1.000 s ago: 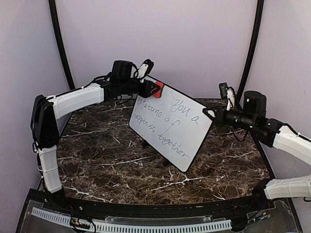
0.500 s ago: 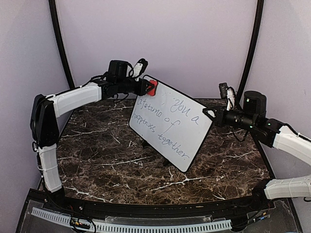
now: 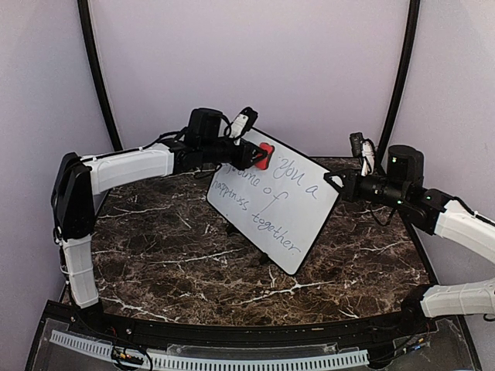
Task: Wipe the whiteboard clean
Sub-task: Erase the center of the whiteboard.
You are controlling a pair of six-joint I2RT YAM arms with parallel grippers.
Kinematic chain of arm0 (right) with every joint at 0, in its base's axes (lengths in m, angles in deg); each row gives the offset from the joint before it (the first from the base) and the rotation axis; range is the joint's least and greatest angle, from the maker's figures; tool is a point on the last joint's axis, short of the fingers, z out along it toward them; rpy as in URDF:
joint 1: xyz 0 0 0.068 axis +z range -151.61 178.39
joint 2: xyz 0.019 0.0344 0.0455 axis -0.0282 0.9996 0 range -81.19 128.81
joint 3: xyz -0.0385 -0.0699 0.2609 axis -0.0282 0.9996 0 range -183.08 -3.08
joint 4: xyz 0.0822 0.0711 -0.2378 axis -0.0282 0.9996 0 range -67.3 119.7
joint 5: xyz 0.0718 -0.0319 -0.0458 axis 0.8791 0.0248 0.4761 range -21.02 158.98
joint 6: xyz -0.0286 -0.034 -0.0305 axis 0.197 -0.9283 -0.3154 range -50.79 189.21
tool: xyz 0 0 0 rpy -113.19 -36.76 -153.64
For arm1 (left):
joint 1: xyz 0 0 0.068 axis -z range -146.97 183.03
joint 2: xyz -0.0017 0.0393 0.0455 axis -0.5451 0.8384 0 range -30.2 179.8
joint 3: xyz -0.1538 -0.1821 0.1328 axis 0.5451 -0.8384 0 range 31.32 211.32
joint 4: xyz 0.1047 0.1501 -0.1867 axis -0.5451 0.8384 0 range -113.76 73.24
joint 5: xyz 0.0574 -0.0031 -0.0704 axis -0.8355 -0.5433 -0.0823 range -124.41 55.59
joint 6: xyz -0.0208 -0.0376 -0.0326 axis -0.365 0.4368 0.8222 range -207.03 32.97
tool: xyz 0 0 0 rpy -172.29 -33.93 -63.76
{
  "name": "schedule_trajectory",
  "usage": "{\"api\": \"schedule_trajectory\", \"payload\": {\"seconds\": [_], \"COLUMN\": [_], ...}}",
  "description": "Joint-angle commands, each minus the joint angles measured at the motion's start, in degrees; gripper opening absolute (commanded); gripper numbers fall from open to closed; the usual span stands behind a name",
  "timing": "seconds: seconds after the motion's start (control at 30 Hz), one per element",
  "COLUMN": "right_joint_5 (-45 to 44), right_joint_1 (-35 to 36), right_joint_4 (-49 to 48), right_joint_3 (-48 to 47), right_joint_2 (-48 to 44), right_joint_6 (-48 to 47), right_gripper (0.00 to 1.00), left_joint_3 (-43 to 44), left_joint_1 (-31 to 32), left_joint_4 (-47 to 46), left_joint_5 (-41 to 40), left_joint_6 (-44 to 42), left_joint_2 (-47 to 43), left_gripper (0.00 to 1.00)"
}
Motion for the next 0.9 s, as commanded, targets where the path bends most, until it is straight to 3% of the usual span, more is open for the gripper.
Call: {"api": "schedule_trajectory", "payload": {"seconds": [0.0, 0.23, 0.53, 0.87], "right_joint_5": [8.5, 8.5, 8.7, 8.8], "right_joint_1": [2.5, 2.5, 2.5, 2.5], "right_joint_4": [1.2, 1.3, 1.0, 1.2], "right_joint_3": [0.0, 0.1, 0.3, 0.2], "right_joint_2": [-0.2, -0.4, -0.5, -0.4], "right_joint_6": [-10.8, -10.7, -10.5, -10.6], "right_gripper": [0.00, 0.00, 0.00, 0.00], "left_joint_3": [-4.6, -8.7, -10.8, -14.5], "left_joint_1": [2.1, 1.6, -6.0, -5.2], "left_joint_4": [-2.7, -6.1, -8.5, -16.3], "left_joint_5": [2.7, -0.9, -2.1, 1.1], "left_joint_6": [0.9, -0.1, -1.0, 1.6], "left_joint_2": [-0.1, -2.4, -4.1, -3.0], "left_gripper": [0.26, 0.25, 0.25, 0.25]}}
